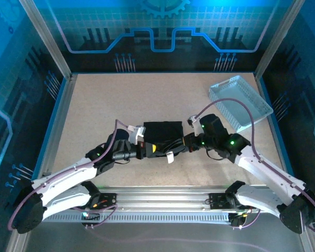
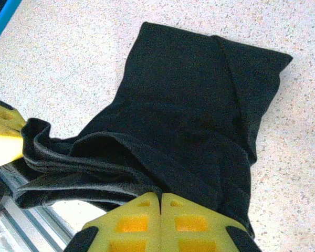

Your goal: Fold the inside-out t-shirt

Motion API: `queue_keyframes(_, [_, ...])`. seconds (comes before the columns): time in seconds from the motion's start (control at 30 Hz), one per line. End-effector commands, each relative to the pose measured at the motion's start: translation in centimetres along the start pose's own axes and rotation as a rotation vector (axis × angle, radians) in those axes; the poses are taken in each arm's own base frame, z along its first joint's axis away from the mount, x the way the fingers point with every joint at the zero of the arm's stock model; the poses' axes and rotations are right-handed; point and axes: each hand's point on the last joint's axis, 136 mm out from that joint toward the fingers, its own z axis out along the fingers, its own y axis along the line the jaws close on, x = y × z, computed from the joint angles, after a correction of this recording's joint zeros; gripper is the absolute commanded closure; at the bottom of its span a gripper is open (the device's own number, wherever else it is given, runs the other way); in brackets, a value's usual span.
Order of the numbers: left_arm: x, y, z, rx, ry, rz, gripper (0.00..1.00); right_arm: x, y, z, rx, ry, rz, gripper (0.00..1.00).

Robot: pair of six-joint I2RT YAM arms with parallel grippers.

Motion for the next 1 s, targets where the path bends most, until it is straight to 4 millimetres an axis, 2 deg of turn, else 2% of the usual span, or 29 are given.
queue_keyframes(0.0, [-0.9,1.2,0.0,-0.086,-0.039,-0.023,1.00,-1.4,0.2,1.3,0.006,-0.021,0.038,1.00])
queue_keyframes(0.03, [-1.8,1.5,0.1,-0.123,-0.056,-0.013,1.00,-1.8,0.0,1.8,0.027,-0.014,0.031,1.00])
queue_keyframes(0.07, [-2.8,1.7,0.1,-0.163,-0.072,0.000,1.00,-3.5,0.2,1.8,0.039,-0.033,0.015,1.00])
queue_keyframes(0.13, [-5.0,2.1,0.3,-0.205,-0.108,0.008,1.00,-5.5,0.1,2.7,0.060,-0.034,-0.007,1.00])
queue_keyframes(0.23, [-8.2,3.8,0.7,-0.260,-0.156,-0.039,1.00,-8.3,0.0,4.0,0.084,-0.038,-0.044,1.00])
queue_keyframes(0.4, [-11.6,6.6,2.5,-0.362,-0.163,-0.058,1.00,-11.1,-2.4,7.4,0.141,0.001,-0.072,1.00])
queue_keyframes(0.6, [-13.6,11.6,5.1,-0.474,-0.126,-0.115,1.00,-13.3,-5.7,11.4,0.177,0.041,-0.047,1.00])
queue_keyframes(0.7, [-14.1,14.3,5.8,-0.547,-0.121,-0.144,1.00,-13.9,-7.4,13.5,0.186,0.056,-0.036,1.00])
queue_keyframes(0.93, [-13.9,19.3,7.1,-0.685,-0.054,-0.214,1.00,-13.4,-10.1,18.8,0.215,0.147,-0.030,1.00])
queue_keyframes(0.97, [-13.5,19.9,7.3,-0.710,-0.032,-0.224,0.95,-13.3,-10.5,19.3,0.230,0.159,-0.029,1.00])
